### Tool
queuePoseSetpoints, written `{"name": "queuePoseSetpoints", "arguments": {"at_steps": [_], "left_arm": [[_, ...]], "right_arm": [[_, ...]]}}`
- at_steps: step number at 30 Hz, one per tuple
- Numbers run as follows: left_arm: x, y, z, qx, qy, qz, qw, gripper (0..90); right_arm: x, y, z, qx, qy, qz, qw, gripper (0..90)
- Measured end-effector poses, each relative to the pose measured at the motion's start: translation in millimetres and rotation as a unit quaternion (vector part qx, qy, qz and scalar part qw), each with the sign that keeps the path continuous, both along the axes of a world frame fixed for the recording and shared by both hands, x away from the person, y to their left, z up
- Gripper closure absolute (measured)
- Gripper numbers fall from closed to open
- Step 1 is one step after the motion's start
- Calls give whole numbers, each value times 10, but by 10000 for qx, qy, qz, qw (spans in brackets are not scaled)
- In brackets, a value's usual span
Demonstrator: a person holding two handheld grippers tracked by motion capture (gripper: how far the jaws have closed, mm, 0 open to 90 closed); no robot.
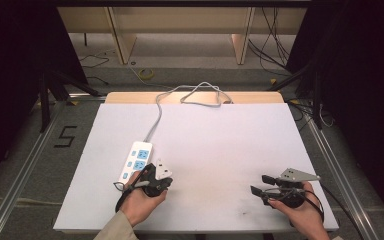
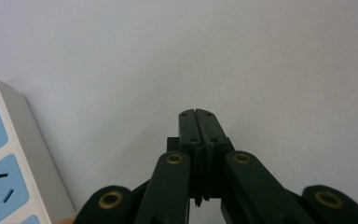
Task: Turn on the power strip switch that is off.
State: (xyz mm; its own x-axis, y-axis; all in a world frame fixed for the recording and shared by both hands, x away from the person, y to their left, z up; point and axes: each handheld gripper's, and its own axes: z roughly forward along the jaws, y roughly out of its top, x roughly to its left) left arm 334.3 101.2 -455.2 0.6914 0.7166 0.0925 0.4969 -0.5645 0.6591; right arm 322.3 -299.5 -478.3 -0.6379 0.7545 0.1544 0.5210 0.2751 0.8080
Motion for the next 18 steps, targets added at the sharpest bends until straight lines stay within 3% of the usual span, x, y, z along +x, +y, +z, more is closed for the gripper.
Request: {"name": "queuePoseSetpoints", "arguments": {"at_steps": [18], "left_arm": [[34, 76, 48, 76, 77, 197, 9997, 898]], "right_arm": [[1, 3, -2, -14, -11, 3, 10000, 356]]}}
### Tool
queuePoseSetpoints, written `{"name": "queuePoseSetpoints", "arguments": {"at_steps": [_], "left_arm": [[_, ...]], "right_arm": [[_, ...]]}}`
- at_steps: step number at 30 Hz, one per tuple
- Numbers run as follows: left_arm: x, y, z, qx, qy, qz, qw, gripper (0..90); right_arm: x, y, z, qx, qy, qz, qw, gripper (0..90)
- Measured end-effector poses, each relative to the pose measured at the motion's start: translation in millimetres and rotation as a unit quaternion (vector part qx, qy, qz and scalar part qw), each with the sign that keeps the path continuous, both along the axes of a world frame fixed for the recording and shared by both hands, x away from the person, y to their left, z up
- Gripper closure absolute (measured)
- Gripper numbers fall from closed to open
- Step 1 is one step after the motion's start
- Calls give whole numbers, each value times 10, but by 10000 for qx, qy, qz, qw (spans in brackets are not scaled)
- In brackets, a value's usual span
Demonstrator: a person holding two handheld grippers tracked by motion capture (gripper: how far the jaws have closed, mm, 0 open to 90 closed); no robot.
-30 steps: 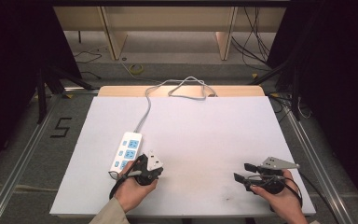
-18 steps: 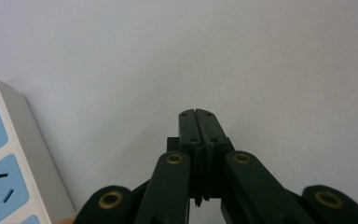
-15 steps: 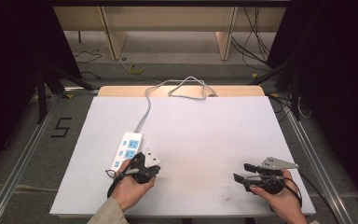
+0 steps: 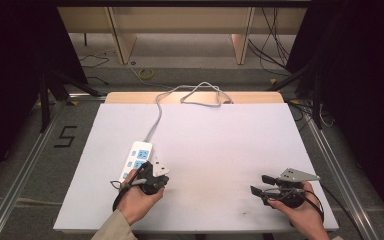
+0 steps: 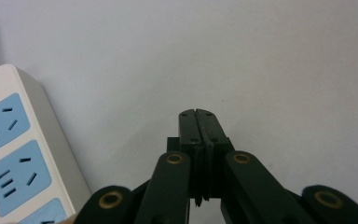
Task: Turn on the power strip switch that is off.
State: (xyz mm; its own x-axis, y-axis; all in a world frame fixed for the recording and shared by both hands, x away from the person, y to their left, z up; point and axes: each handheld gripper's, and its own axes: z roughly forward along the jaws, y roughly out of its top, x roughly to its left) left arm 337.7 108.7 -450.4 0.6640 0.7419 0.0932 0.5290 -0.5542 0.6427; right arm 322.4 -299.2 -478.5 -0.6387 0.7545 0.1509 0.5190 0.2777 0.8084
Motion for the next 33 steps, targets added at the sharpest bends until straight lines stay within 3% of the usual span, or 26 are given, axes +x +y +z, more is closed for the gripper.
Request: {"name": "queuePoseSetpoints", "arguments": {"at_steps": [33], "left_arm": [[46, 155, 58, 131, 4, 329, 9994, 898]], "right_arm": [[-6, 2, 4, -13, 8, -7, 10000, 357]]}}
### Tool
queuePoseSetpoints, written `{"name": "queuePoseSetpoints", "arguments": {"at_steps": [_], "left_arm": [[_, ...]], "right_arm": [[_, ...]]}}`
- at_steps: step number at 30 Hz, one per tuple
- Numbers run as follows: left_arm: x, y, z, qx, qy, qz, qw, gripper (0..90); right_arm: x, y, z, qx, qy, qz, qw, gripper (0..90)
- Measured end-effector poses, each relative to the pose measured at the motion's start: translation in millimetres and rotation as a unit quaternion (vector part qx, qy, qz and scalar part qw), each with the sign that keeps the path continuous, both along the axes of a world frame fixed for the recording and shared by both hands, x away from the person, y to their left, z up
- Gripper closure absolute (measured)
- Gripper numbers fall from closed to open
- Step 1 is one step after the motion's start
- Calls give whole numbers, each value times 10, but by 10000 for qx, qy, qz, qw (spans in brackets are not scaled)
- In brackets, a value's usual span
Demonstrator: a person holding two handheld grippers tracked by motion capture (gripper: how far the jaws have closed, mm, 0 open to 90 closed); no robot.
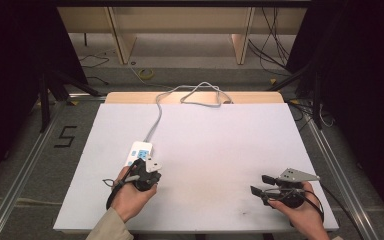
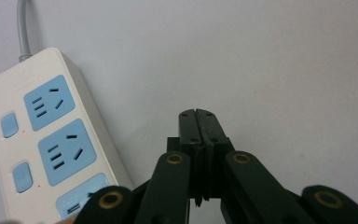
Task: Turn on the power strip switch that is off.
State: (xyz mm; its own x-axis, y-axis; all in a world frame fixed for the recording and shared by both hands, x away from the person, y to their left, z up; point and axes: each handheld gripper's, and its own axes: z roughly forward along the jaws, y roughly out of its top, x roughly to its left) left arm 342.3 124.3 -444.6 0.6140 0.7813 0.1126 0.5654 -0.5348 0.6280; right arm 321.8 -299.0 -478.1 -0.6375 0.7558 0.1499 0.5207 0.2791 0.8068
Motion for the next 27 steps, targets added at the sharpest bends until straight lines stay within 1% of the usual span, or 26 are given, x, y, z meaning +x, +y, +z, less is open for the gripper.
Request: {"name": "queuePoseSetpoints", "arguments": {"at_steps": [8, 27], "left_arm": [[12, 37, 4, 39, 67, 84, 9999, 898], [35, 121, 27, 69, 70, 233, 9997, 899]], "right_arm": [[-1, 1, 0, 4, -1, -1, 10000, 356], [0, 0, 1, 8, -3, -5, 10000, 356]]}}
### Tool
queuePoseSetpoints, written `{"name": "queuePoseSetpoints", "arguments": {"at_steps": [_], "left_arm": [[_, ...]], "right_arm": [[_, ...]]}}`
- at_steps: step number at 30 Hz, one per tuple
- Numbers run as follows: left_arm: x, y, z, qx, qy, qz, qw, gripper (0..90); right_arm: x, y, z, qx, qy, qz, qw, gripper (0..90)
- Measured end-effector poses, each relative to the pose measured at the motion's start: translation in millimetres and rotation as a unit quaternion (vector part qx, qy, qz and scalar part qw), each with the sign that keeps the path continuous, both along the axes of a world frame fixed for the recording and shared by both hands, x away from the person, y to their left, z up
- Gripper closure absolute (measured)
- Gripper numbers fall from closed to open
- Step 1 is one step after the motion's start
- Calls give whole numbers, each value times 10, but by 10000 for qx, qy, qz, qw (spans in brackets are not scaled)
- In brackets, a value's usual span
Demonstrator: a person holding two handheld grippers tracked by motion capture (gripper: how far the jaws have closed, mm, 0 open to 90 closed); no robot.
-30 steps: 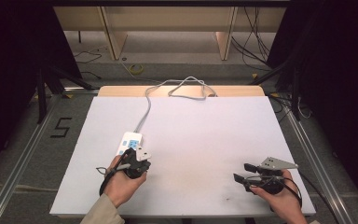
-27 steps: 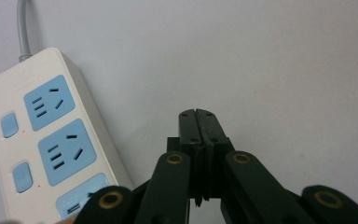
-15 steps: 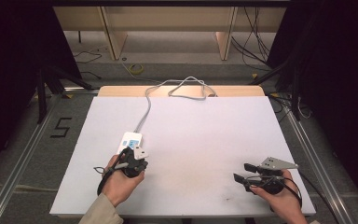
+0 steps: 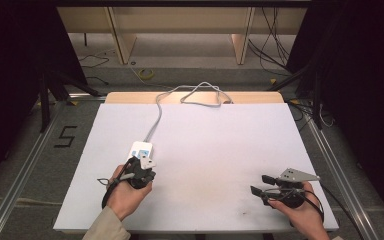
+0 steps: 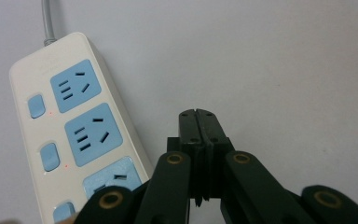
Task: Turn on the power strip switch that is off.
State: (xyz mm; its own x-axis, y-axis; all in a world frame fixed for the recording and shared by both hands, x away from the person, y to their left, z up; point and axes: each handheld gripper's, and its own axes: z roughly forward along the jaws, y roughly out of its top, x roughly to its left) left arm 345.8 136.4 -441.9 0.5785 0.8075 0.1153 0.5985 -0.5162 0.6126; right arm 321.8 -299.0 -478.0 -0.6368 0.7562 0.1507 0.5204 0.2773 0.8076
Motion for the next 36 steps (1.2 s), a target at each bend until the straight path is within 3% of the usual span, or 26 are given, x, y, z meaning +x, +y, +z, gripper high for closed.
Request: {"name": "queuePoseSetpoints", "arguments": {"at_steps": [36], "left_arm": [[28, 145, 48, -44, 67, 295, 9995, 899]], "right_arm": [[1, 3, -1, 6, 3, 7, 10000, 356]]}}
